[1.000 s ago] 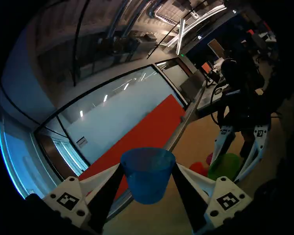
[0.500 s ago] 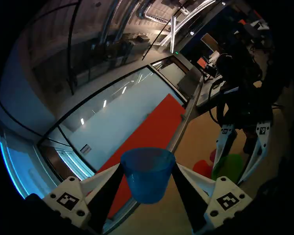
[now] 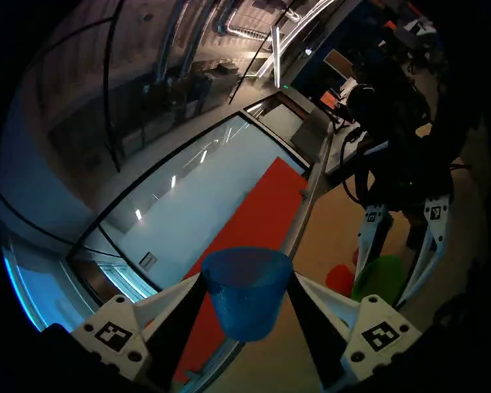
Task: Pour water
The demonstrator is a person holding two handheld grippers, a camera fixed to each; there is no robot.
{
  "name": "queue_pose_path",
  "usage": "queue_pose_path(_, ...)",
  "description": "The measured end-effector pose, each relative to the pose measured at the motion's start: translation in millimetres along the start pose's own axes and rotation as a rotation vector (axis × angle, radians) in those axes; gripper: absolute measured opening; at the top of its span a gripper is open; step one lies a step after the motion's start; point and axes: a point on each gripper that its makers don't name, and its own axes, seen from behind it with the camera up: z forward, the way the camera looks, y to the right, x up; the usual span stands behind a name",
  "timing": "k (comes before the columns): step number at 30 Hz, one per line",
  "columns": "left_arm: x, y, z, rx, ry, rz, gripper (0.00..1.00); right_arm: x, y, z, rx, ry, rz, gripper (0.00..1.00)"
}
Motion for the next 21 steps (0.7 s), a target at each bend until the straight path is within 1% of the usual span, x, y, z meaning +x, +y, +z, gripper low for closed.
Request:
queue_pose_path(12,5.9,0.9,1.4,0.002,0.015,0.067,0.85,1.7,4.2,-1.7,-0.007,0.005,0.004,0.91)
queue_pose_path(15,6.6,1.9,1.8,-0.001,0.017,0.078,0.85,2.0,4.4,-1.8,-0.007,0.006,0.005,0.91)
queue_pose_path(21,8.1,-0.8,2.6,0.005,0.022,0.1,0.85,4.1,3.9,-2.0,-0.003,0.012,0.005,0.9)
